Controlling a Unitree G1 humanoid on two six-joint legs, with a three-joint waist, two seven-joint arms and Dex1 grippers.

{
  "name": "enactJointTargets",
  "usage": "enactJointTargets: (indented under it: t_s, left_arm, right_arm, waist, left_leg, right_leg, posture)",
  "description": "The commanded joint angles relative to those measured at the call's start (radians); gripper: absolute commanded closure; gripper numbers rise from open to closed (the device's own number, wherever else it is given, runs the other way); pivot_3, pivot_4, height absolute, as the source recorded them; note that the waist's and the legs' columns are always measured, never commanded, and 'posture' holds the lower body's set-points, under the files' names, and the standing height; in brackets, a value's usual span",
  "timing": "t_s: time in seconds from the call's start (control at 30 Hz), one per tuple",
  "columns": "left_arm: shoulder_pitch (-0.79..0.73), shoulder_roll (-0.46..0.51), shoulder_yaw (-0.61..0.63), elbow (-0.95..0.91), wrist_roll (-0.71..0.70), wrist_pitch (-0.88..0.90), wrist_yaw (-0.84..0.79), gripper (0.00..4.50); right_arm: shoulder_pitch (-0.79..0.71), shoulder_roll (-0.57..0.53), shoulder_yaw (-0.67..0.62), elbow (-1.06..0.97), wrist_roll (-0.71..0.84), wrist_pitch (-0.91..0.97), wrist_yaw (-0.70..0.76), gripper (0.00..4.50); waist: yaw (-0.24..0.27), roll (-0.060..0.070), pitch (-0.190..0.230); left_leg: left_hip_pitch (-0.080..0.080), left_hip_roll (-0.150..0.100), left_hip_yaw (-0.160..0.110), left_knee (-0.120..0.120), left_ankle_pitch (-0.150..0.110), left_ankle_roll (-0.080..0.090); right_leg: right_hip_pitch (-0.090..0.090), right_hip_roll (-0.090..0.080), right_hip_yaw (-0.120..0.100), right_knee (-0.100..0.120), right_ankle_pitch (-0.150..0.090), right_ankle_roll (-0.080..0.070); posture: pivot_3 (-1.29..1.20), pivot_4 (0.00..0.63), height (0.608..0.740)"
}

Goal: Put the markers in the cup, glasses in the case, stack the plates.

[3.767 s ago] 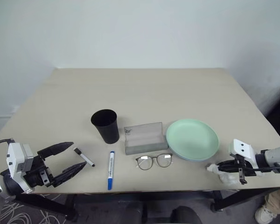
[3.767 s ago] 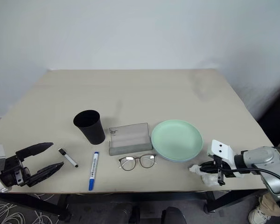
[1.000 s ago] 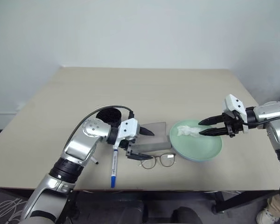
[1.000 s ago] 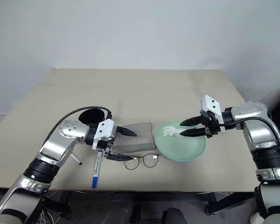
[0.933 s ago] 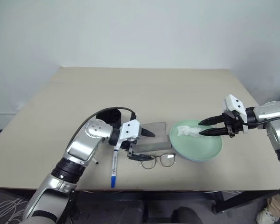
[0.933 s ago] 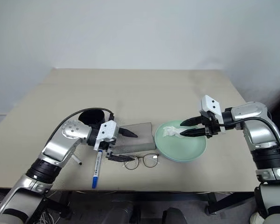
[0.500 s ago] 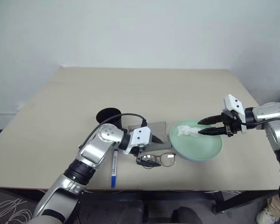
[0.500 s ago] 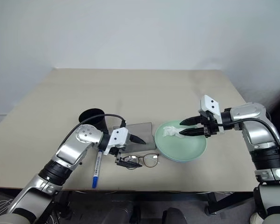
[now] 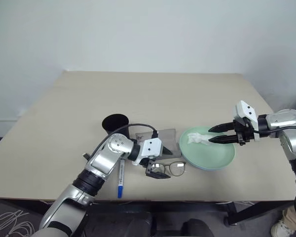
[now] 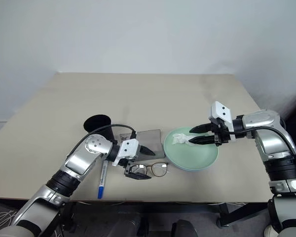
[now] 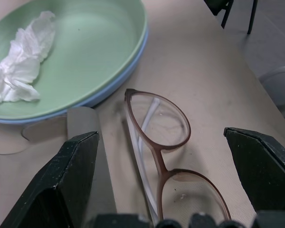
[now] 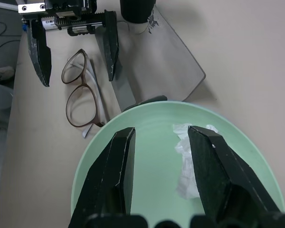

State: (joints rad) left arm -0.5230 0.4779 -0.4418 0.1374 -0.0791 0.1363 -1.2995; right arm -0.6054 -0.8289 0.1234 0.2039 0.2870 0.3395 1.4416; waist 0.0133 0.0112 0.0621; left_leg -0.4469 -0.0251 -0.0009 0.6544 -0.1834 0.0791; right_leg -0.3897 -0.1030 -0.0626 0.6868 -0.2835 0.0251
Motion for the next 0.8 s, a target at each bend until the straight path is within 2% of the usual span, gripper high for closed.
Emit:
enactJointTargets:
  t_s: [0.03,0.17,0.57,0.8]
  left_arm:
    - [-0.009,0.002,-0.006,-0.007,0.010,-0.033,-0.010,0.94]
    - [-0.006,-0.001,-0.010,-0.012,0.011,-0.036,-0.008,2.27]
    - [-0.031,0.027,-0.023,-0.006,0.049,-0.030,-0.031,2.27]
    - [-0.055,0.003,-0.030,-0.022,0.050,0.003,-0.031,2.27]
  right_arm:
    - [-0.005,-0.002,-0.030,-0.033,0.021,-0.002,-0.005,2.58]
    - [-0.005,-0.001,-0.028,-0.031,0.021,-0.004,-0.009,2.58]
    - [-0.003,0.002,-0.026,-0.029,0.020,-0.007,-0.016,2.58]
    - [-0.003,0.008,-0.025,-0.027,0.016,-0.010,-0.023,2.58]
  waist:
    - [0.000,0.000,0.000]
    - [0.000,0.000,0.000]
    - [0.000,0.000,0.000]
    - [0.000,0.000,0.000]
  left_leg:
    - [0.000,0.000,0.000,0.000,0.000,0.000]
    - [0.000,0.000,0.000,0.000,0.000,0.000]
    - [0.000,0.000,0.000,0.000,0.000,0.000]
    - [-0.001,0.000,0.000,0.002,0.000,0.000]
  right_leg:
    - [0.000,0.000,0.000,0.000,0.000,0.000]
    - [0.000,0.000,0.002,0.000,0.000,0.000]
    - [0.000,0.000,0.004,0.000,0.000,0.000]
    - [0.000,0.000,0.004,0.000,0.001,0.001]
  posture:
    - [0.00,0.000,0.695]
    - [0.00,0.000,0.695]
    - [0.00,0.000,0.695]
    - [0.00,0.000,0.695]
